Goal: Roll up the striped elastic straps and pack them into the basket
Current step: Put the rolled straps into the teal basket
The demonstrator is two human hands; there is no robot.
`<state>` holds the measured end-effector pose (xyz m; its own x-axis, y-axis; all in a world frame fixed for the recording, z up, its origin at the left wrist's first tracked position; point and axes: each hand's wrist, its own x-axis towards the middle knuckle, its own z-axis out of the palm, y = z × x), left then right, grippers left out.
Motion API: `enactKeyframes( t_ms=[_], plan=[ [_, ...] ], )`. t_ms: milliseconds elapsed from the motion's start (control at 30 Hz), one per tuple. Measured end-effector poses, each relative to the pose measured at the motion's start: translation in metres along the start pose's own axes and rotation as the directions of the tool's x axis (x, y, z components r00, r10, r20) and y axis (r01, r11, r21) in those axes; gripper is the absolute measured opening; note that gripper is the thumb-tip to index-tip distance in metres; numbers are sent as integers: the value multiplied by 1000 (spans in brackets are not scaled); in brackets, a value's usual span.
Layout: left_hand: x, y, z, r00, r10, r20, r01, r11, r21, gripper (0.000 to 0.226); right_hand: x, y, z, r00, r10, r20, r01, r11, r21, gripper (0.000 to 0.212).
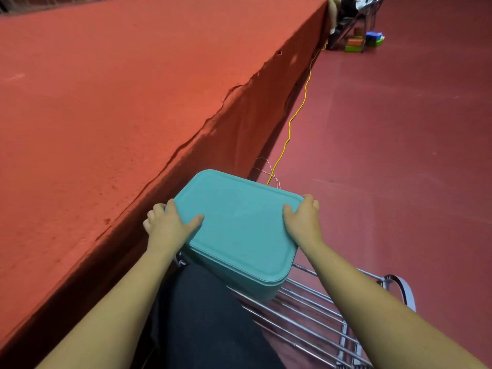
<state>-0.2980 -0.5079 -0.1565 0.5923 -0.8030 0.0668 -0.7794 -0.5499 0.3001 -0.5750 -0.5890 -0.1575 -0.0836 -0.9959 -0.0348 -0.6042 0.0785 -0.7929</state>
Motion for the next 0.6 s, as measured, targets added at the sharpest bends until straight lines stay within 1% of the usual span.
enactKeyframes(
  t_ms=[100, 200, 267, 333, 367, 400, 433, 467, 533, 600],
  plan=[
    [-4, 0, 3, 1000, 14, 13, -14, 999, -35, 83, 0, 4, 1, 999, 23, -42, -22, 999, 24, 26],
    [-8, 6, 8, 1000, 13, -6, -13, 1000, -26, 83, 5, 9, 0, 996, 65, -58, -62, 997, 39, 23],
    [-9, 6, 12, 1000, 11, -14, -12, 999, -33, 83, 2, 13, 2, 998, 57, -34, -58, 998, -12, 23],
    [-8, 1, 13, 1000, 8, -2, -8, 998, -62, 83, -3, 14, 8, 1000, -21, -23, 18, 993, -120, 28],
    [-8, -1, 12, 1000, 11, 3, -11, 997, -75, 84, -4, 14, 12, 995, -93, -31, 83, 969, -233, 33],
    [-9, -2, 12, 1000, 20, 1, -19, 996, -85, 84, -4, 14, 14, 984, -178, -16, 161, 920, -358, 41],
    [-10, -3, 12, 1000, 31, -3, -31, 996, -86, 85, -4, 15, 16, 968, -248, 32, 234, 858, -458, 50],
    [-11, -4, 13, 999, 43, -10, -44, 996, -79, 86, -4, 15, 17, 956, -280, 92, 286, 806, -518, 56],
    [-15, -2, 13, 998, 60, -15, -61, 997, -39, 88, -3, 15, 17, 948, -279, 150, 313, 750, -583, 62],
    [-14, -1, 12, 998, 66, 3, -66, 998, 7, 89, -3, 14, 16, 950, -259, 172, 310, 741, -595, 64]
  ],
)
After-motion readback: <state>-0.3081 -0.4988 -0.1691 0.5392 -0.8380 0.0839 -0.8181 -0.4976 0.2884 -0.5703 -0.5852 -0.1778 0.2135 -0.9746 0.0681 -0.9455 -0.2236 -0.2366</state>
